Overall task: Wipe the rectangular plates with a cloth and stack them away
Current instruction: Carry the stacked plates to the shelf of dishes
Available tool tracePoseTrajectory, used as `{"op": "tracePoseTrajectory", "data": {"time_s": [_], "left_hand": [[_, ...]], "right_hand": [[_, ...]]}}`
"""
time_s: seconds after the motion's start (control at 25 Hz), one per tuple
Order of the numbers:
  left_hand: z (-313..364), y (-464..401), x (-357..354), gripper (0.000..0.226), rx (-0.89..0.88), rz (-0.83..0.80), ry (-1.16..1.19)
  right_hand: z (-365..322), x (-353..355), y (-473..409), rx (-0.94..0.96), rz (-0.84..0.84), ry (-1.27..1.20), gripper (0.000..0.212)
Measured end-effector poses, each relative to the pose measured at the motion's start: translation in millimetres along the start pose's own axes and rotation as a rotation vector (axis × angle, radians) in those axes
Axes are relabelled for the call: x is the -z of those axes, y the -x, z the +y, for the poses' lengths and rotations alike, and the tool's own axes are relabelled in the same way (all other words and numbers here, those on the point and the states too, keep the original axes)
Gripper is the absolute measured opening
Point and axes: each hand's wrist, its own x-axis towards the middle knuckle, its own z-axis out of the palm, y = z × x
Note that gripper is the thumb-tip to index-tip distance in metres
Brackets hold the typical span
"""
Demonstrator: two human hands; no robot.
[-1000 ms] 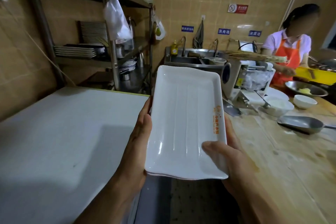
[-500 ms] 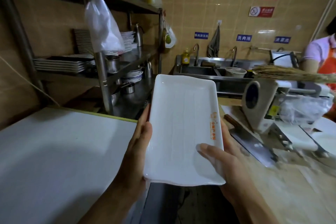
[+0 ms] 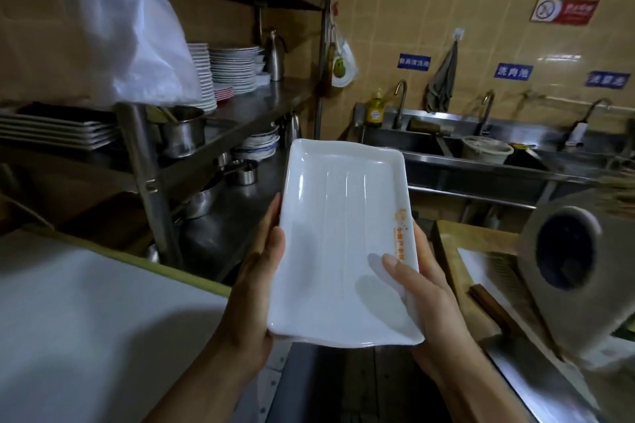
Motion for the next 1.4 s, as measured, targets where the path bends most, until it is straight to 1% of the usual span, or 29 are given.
{"op": "tracePoseTrajectory", "data": {"time_s": [0.16,0.28,0.44,0.6,0.72,0.8,0.96,1.04,1.16,1.28,1.4], "left_hand": [[-23,-96,10,0.062,-0.006,0.046,-0.01],[-32,-161,14,0.066,0.012,-0.001,-0.039],[-42,-228,14,0.06,-0.016,-0.007,-0.029],[-69,-304,13,0.056,-0.062,0.069,-0.045],[-90,-357,10,0.062,-0.053,0.157,-0.033],[-102,-399,6,0.059,-0.059,0.201,-0.046],[-115,-467,0,0.055,-0.093,0.226,-0.069],[-118,-491,1,0.055,-0.097,0.244,-0.054],[-127,-530,13,0.055,-0.111,0.323,-0.055],[-138,-567,33,0.053,-0.113,0.376,-0.046],[-146,-604,56,0.053,-0.124,0.417,-0.053]], "right_hand": [[10,17,-94,0.007,0.013,0.013,0.062],[11,30,-155,0.016,0.015,-0.008,0.062],[16,46,-227,0.012,0.002,-0.034,0.061],[34,74,-315,0.004,-0.057,-0.045,0.061],[42,96,-379,-0.007,-0.127,-0.063,0.061],[45,112,-427,-0.019,-0.165,-0.063,0.061],[48,132,-514,-0.052,-0.232,-0.1,0.063],[52,134,-545,-0.078,-0.257,-0.14,0.064],[66,133,-595,-0.107,-0.29,-0.15,0.065],[83,126,-643,-0.116,-0.353,-0.132,0.061],[96,115,-691,-0.128,-0.38,-0.138,0.059]]}}
